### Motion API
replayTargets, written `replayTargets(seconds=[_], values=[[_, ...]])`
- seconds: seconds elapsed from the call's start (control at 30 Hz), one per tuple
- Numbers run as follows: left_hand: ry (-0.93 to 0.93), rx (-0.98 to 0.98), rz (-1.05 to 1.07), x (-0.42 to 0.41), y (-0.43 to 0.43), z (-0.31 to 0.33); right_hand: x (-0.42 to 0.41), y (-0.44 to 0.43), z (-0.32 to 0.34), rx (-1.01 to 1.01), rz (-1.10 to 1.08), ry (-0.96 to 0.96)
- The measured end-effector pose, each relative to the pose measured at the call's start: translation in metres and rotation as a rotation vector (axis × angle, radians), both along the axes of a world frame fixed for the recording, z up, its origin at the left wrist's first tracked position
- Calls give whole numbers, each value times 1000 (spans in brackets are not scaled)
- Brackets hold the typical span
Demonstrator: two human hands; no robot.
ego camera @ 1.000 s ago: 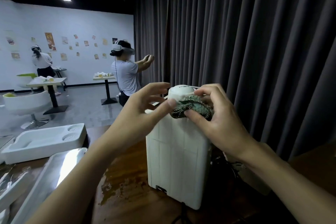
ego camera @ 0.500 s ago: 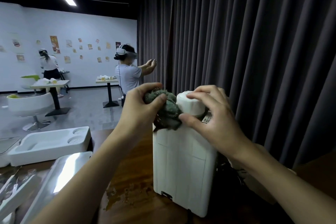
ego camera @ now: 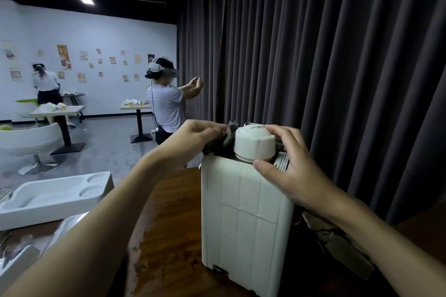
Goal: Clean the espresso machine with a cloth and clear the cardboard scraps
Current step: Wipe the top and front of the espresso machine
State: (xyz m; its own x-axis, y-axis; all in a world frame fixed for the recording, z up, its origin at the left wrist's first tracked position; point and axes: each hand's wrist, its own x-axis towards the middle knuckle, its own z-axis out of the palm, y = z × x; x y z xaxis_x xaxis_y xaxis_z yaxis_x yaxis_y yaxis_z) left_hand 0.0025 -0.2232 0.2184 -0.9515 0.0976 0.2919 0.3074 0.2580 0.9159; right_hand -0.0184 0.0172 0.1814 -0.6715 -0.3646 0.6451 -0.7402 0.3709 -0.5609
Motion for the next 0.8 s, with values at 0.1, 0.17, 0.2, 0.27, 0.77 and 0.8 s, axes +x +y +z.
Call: replayTargets(seconds=[0.1,0.17,0.2,0.27,0.77,0.8], values=[[60,-130,-76,-6,1,-3,0,0,1,5,-4,-2],[63,-144,-52,-15,5,-2,0,1,1,10,-3,-5],[76,-169,-18,-19,9,-1,1,1,2,9,-3,-4],[103,-239,28,-28,16,1,2,1,2,7,0,-9],[281,-472,67,-4,2,-4,5,0,3,25,-12,-21],[274,-469,61,-7,6,-2,5,1,3,32,-14,-37]])
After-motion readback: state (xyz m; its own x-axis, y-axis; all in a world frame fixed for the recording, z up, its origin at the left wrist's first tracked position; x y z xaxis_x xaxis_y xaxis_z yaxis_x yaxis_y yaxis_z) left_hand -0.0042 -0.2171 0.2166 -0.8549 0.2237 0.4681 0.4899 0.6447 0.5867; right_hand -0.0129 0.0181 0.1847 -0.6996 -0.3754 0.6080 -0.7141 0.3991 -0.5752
